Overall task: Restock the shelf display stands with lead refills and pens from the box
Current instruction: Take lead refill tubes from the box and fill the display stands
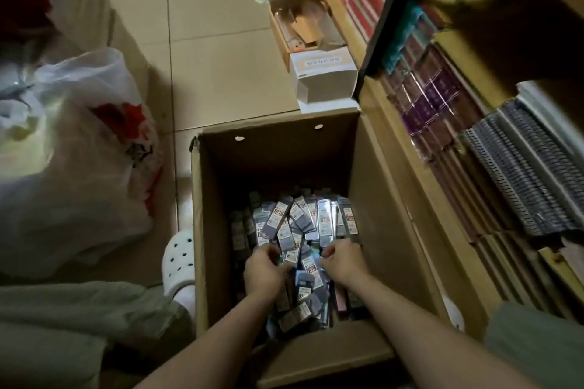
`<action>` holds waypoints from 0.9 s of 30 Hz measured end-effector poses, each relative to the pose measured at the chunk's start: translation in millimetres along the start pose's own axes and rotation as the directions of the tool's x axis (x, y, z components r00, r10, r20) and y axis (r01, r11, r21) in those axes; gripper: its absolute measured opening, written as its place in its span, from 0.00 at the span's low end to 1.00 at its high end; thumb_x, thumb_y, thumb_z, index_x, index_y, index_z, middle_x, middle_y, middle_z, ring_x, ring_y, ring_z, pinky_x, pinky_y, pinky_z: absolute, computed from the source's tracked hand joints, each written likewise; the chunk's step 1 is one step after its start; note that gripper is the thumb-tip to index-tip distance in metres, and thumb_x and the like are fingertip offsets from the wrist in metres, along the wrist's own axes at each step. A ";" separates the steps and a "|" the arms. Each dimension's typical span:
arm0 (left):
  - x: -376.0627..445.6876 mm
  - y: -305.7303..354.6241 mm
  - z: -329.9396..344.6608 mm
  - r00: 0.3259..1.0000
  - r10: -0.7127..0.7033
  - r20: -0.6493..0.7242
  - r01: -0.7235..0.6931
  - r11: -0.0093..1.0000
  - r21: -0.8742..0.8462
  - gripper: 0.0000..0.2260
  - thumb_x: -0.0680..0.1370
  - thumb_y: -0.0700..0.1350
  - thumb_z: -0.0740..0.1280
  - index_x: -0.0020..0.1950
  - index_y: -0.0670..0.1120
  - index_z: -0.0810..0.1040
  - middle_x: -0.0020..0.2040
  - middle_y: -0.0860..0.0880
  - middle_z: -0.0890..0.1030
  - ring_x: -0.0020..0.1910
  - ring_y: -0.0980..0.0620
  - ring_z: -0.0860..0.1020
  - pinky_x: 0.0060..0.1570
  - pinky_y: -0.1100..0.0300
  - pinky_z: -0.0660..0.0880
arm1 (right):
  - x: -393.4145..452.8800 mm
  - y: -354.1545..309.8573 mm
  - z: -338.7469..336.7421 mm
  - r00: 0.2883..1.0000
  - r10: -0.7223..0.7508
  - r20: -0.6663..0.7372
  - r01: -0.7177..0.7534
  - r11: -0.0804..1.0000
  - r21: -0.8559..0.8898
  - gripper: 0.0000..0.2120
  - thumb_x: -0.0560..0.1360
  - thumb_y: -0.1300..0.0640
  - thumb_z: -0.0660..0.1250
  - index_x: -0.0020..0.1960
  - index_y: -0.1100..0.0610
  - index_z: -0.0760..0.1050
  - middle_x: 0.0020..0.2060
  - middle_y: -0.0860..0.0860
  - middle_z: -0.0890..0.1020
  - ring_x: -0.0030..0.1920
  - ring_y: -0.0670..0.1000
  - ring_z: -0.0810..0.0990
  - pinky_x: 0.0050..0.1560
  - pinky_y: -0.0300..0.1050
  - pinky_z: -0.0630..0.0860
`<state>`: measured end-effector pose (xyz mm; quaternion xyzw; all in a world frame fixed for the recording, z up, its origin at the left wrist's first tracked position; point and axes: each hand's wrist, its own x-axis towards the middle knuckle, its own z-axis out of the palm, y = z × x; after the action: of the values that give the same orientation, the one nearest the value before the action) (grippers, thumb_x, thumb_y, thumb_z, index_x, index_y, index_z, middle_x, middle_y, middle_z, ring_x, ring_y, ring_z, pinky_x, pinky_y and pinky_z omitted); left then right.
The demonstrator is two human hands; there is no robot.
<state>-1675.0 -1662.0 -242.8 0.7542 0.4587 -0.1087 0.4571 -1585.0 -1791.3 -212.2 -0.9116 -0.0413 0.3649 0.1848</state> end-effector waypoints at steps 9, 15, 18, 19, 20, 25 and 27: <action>5.2 12.5 14.0 0.988 0.092 -0.124 -0.070 0.983 0.172 0.16 0.68 0.49 0.78 0.46 0.51 0.72 0.40 0.56 0.78 0.39 0.54 0.75 0.35 0.60 0.66 | 8.1 -8.6 24.9 0.998 -0.013 -0.064 -0.004 0.966 -0.259 0.12 0.75 0.49 0.71 0.49 0.58 0.78 0.45 0.54 0.83 0.48 0.55 0.82 0.45 0.45 0.77; 6.4 16.7 11.6 0.996 -0.088 -0.006 0.088 0.995 -0.044 0.10 0.73 0.38 0.72 0.40 0.51 0.73 0.36 0.55 0.77 0.36 0.58 0.76 0.28 0.68 0.64 | 4.5 9.0 3.1 0.992 0.090 -0.086 -0.092 0.995 -0.022 0.07 0.75 0.54 0.71 0.44 0.57 0.77 0.45 0.52 0.82 0.47 0.53 0.81 0.49 0.45 0.78; 3.5 18.7 8.2 0.971 -0.179 0.155 0.191 0.979 -0.065 0.08 0.74 0.37 0.71 0.43 0.48 0.75 0.45 0.48 0.81 0.48 0.48 0.80 0.42 0.58 0.78 | -0.7 16.3 -19.2 0.992 0.109 -0.061 -0.101 0.986 0.130 0.06 0.75 0.58 0.72 0.49 0.56 0.76 0.48 0.53 0.82 0.41 0.47 0.78 0.41 0.39 0.75; 1.8 18.7 6.8 0.958 -0.203 0.203 0.228 0.968 -0.104 0.09 0.74 0.35 0.70 0.41 0.47 0.74 0.48 0.43 0.81 0.51 0.44 0.80 0.49 0.52 0.80 | -4.0 17.4 -26.8 0.993 0.107 -0.055 -0.096 0.978 0.183 0.09 0.75 0.59 0.72 0.53 0.56 0.75 0.47 0.54 0.82 0.41 0.47 0.79 0.38 0.37 0.74; -0.6 18.4 5.0 0.947 -0.216 0.239 0.258 0.953 -0.159 0.11 0.74 0.33 0.69 0.39 0.46 0.71 0.50 0.40 0.80 0.52 0.42 0.80 0.52 0.48 0.80 | -7.4 18.9 -33.1 0.994 0.091 -0.052 -0.077 0.968 0.239 0.13 0.75 0.60 0.72 0.58 0.56 0.74 0.46 0.55 0.83 0.41 0.49 0.80 0.38 0.38 0.75; -13.9 17.7 -9.1 0.916 -0.193 0.351 0.304 0.905 -0.297 0.10 0.75 0.29 0.65 0.47 0.43 0.71 0.52 0.38 0.78 0.50 0.42 0.80 0.39 0.54 0.81 | -27.5 18.6 -40.1 0.997 -0.017 -0.071 0.041 0.939 0.340 0.23 0.74 0.64 0.71 0.66 0.52 0.69 0.43 0.57 0.83 0.42 0.54 0.83 0.41 0.45 0.79; -19.6 21.9 -15.2 0.901 -0.144 0.410 0.303 0.883 -0.357 0.11 0.76 0.28 0.64 0.50 0.43 0.72 0.47 0.41 0.79 0.41 0.47 0.80 0.29 0.59 0.78 | -33.3 17.3 -38.4 0.996 -0.040 -0.079 0.066 0.928 0.368 0.22 0.74 0.64 0.71 0.64 0.50 0.69 0.44 0.56 0.81 0.40 0.53 0.83 0.41 0.46 0.82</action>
<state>-1672.5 -1665.2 -210.0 0.5470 0.4617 -0.2031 0.6682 -1584.2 -1826.1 -171.4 -0.8713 0.0101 0.3286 0.3644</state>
